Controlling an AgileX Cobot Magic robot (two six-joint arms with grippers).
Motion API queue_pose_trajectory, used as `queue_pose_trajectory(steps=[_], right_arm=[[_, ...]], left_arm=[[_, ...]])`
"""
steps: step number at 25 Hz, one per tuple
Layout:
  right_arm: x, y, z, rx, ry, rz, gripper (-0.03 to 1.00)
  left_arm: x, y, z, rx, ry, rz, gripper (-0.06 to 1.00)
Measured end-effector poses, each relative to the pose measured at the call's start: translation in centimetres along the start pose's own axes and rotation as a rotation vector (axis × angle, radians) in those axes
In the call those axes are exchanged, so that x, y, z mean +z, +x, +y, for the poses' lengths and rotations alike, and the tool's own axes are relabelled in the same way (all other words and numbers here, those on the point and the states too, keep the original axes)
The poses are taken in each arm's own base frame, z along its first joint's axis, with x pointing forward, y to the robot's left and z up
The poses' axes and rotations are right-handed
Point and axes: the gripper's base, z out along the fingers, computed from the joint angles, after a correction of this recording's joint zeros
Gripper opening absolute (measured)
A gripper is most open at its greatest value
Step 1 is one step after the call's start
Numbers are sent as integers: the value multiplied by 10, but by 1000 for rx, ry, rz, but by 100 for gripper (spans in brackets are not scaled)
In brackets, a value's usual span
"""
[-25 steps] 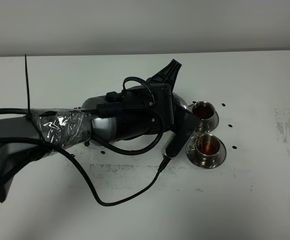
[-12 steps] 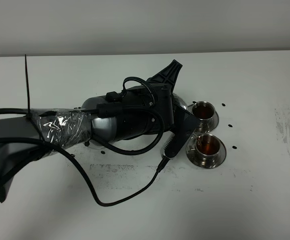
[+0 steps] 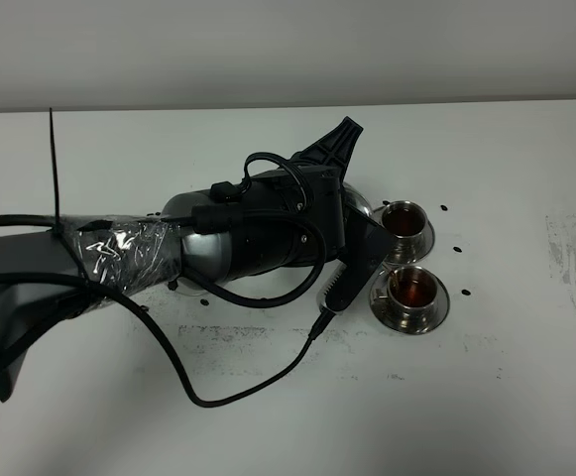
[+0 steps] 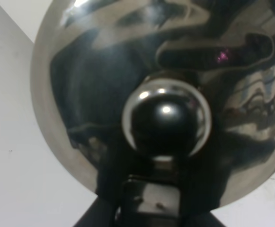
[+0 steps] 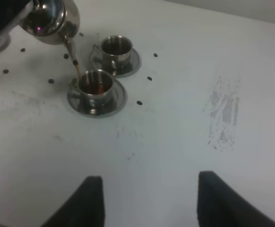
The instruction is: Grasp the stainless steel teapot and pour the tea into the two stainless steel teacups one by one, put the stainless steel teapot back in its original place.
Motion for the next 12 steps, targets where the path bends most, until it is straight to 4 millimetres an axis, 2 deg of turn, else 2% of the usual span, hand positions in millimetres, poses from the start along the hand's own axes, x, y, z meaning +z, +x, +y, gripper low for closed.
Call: queue_pose_trajectory(steps=[12], right_arm=[[0, 0, 0, 0, 0, 0, 43]], left_arm=[[0, 0, 1, 3, -8, -4, 18]])
